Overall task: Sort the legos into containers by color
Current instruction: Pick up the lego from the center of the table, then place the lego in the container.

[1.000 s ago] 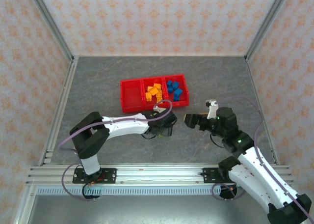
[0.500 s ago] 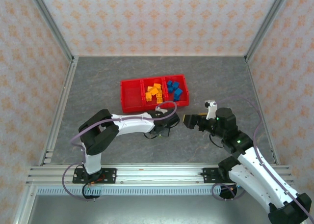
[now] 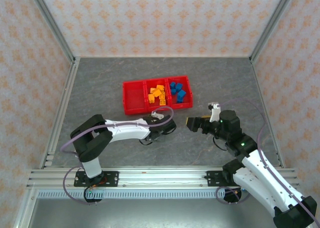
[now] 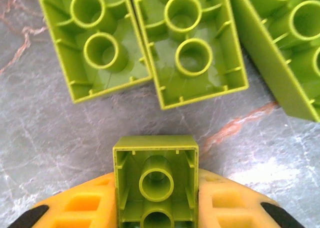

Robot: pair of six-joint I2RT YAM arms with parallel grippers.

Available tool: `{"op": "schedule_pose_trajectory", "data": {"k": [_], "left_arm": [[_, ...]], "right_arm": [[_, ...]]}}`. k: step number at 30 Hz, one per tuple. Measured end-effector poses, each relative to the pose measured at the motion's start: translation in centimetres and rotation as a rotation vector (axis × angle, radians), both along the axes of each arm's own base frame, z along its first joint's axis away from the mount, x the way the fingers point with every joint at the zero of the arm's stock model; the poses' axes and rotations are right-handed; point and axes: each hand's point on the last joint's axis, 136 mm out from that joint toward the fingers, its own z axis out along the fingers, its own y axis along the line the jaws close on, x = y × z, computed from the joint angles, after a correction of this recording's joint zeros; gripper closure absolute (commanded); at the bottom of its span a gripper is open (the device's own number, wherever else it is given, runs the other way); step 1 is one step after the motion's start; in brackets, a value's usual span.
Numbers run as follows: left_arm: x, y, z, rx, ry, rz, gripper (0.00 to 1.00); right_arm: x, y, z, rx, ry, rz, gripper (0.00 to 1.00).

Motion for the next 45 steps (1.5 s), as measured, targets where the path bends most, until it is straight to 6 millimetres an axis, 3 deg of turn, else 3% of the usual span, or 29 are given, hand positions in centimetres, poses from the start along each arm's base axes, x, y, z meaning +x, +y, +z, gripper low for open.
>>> {"op": "schedule_pose_trajectory", "data": {"k": [5, 13, 16, 19, 24, 28, 32, 39, 45], "left_arm": [[0.0, 0.3, 2.0, -0.036, -0.034, 0.008, 0.84], [1.9, 0.8, 10.2, -0.144, -0.238, 0.055, 0.83], [3.4, 2.2, 12.5, -0.133, -0.308, 0.092, 0.83], [5.7, 5.2, 13.6, -0.090, -0.343, 0.165, 0.83], [8.7, 10.2, 14.1, -0.004, -0.366, 0.250, 0.83], [10.8, 12.1, 14.6, 0.036, -0.374, 0.265, 0.81], [13.0, 12.8, 13.8, 0.074, -0.358, 0.267, 0.81], [16.4, 13.3, 9.5, 0.115, -0.268, 0.254, 0.78], [18.3, 13.5, 7.3, 0.106, -0.228, 0.249, 0.76]], "right_arm": [[0.0, 0.1, 0.1, 0.006, -0.001, 0.005, 0.00], [-0.2, 0.4, 0.3, 0.025, -0.010, 0.021, 0.00], [-0.3, 0.4, 0.6, 0.033, -0.022, 0.025, 0.00], [-0.4, 0.4, 0.8, 0.035, -0.027, 0.025, 0.00], [-0.4, 0.4, 0.7, 0.035, -0.026, 0.025, 0.00], [-0.4, 0.4, 0.7, 0.035, -0.026, 0.025, 0.00], [-0.4, 0.4, 0.6, 0.035, -0.023, 0.027, 0.00], [-0.4, 0.5, 0.3, 0.032, -0.016, 0.028, 0.00], [-0.3, 0.5, 0.0, 0.027, -0.007, 0.028, 0.00]]}}
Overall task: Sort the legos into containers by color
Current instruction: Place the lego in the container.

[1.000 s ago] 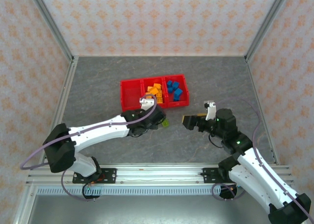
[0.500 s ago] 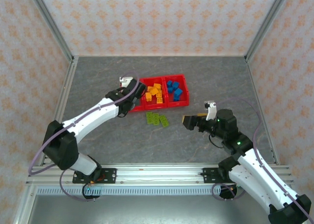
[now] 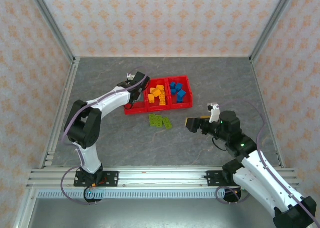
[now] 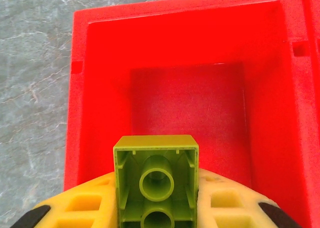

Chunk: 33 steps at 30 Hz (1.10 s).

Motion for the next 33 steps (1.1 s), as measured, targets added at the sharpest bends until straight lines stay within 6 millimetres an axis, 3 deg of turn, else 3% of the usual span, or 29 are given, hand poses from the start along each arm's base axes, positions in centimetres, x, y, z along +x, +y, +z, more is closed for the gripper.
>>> {"op": "schedule_pose_trajectory", "data": {"k": [4, 8, 13, 20, 26, 29, 33], "left_arm": [[1.4, -0.2, -0.3, -0.019, 0.001, -0.005, 0.68], [2.2, -0.4, -0.3, -0.020, -0.003, -0.016, 0.41], [2.3, -0.5, 0.1, -0.033, -0.018, -0.006, 0.27], [1.3, -0.8, 3.7, -0.111, -0.100, -0.031, 0.01], [-1.0, -0.9, 7.5, -0.188, -0.186, -0.052, 0.01], [-3.1, -1.5, 7.8, -0.214, -0.200, -0.073, 0.01], [-6.6, -3.9, 7.4, -0.263, -0.196, -0.132, 0.02]], "right_arm": [[0.1, 0.0, -0.2, -0.004, 0.007, 0.000, 0.00], [0.1, 0.0, -0.3, -0.006, 0.012, 0.000, 0.00], [0.1, 0.1, -0.6, -0.010, 0.020, 0.000, 0.00], [0.2, 0.1, -0.8, -0.014, 0.026, 0.000, 0.00], [0.2, 0.1, -0.8, -0.014, 0.026, 0.000, 0.00], [0.2, 0.1, -0.8, -0.014, 0.026, 0.000, 0.00], [0.2, 0.1, -0.9, -0.015, 0.029, 0.000, 0.00]]}}
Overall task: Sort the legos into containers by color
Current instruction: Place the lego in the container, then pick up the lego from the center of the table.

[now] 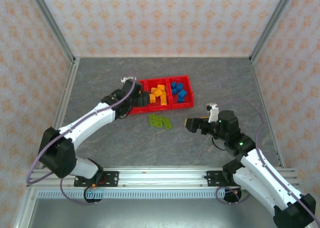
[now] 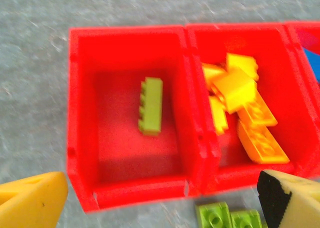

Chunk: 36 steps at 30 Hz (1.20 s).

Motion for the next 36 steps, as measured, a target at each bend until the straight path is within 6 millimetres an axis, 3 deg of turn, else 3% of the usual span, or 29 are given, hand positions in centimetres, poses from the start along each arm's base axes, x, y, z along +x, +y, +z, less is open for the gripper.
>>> {"op": "schedule_pose_trajectory", "data": {"k": [6, 14, 17, 24, 30, 36], "left_arm": [[-4.2, -4.0, -0.5, -0.115, -0.008, -0.055, 0.05], [-9.0, -8.6, -2.7, -0.313, 0.013, -0.080, 0.08], [-9.4, -10.5, -3.2, -0.356, 0.029, -0.093, 0.08], [-9.9, -14.2, -7.6, -0.318, 0.145, -0.114, 0.09], [-10.3, -17.7, -9.6, -0.316, 0.208, -0.160, 0.10], [-10.0, -18.6, -10.8, -0.300, 0.231, -0.161, 0.10]], "right_arm": [[0.1, -0.1, -0.1, -0.003, 0.001, -0.004, 0.00], [0.3, -0.4, -0.1, -0.015, -0.004, -0.027, 0.00], [0.4, -0.4, -0.1, -0.016, -0.005, -0.030, 0.00], [0.3, -0.5, 0.0, -0.013, -0.012, -0.031, 0.00], [0.3, -0.5, 0.1, -0.012, -0.013, -0.030, 0.00], [0.4, -0.5, 0.1, -0.012, -0.013, -0.033, 0.00]]}}
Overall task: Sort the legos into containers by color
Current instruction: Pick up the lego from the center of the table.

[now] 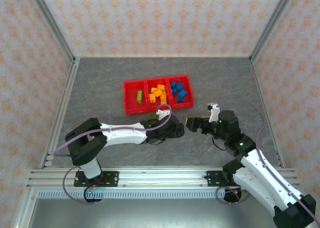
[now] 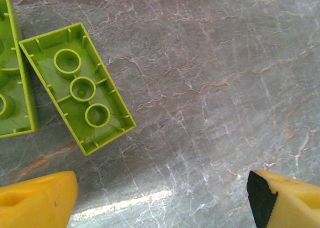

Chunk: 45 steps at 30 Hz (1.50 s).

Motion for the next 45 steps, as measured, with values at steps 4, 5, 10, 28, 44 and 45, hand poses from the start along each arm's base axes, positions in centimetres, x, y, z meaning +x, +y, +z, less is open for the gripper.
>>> {"op": "schedule_pose_trajectory", "data": {"k": [4, 5, 10, 28, 44, 45], "left_arm": [[0.4, -0.6, -0.8, 0.016, 0.007, 0.001, 0.10], [0.6, -0.7, -1.1, 0.023, 0.009, 0.002, 0.10], [1.6, -1.3, -2.4, 0.050, 0.020, 0.015, 0.10], [6.3, 1.4, -3.3, 0.261, -0.023, 0.146, 0.26], [6.6, 2.1, -3.8, 0.355, -0.036, 0.106, 0.67], [6.6, 2.1, -3.9, 0.360, -0.038, 0.098, 0.69]], "right_arm": [[0.0, 0.0, 0.0, 0.000, 0.000, -0.001, 0.00], [0.0, 0.0, 0.0, 0.000, 0.000, -0.001, 0.00], [0.0, 0.0, 0.0, 0.000, 0.000, -0.001, 0.00], [0.3, -0.4, -0.2, -0.013, -0.001, -0.026, 0.00], [0.4, -0.9, -0.7, -0.033, 0.011, -0.048, 0.00], [0.4, -0.9, -0.7, -0.033, 0.011, -0.048, 0.00]]}}
